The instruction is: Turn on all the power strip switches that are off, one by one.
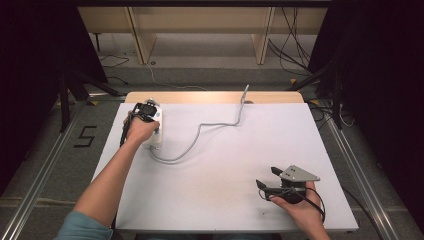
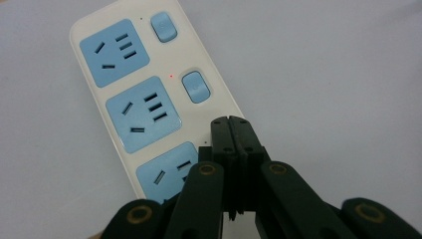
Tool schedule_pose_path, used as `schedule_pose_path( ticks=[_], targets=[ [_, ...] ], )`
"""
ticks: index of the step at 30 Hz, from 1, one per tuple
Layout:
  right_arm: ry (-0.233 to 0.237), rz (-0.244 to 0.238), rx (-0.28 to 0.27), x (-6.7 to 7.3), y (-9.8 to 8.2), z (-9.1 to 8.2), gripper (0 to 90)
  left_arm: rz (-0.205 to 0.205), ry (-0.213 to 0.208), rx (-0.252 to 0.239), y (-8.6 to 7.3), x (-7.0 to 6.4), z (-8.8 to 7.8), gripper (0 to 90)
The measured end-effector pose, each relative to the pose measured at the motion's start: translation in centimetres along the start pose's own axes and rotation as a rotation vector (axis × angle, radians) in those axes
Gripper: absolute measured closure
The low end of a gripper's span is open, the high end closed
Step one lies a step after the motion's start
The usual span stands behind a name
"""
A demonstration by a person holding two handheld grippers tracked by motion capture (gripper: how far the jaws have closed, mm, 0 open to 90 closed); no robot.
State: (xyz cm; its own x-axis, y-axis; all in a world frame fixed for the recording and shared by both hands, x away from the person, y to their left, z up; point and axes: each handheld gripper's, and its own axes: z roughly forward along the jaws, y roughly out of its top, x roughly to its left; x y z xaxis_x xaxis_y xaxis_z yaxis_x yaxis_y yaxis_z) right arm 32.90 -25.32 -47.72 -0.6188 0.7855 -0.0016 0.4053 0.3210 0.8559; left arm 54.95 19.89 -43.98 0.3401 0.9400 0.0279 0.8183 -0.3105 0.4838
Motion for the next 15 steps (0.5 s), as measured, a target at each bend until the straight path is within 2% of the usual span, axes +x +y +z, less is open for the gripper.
schedule_pose_path(
  ticks=[15],
  targets=[
    [-0.001,-0.001,-0.001,-0.03,0.01,-0.05,27.9,-0.003,-0.006,0.013,0.07,0.07,-0.03,89.7]
  ],
)
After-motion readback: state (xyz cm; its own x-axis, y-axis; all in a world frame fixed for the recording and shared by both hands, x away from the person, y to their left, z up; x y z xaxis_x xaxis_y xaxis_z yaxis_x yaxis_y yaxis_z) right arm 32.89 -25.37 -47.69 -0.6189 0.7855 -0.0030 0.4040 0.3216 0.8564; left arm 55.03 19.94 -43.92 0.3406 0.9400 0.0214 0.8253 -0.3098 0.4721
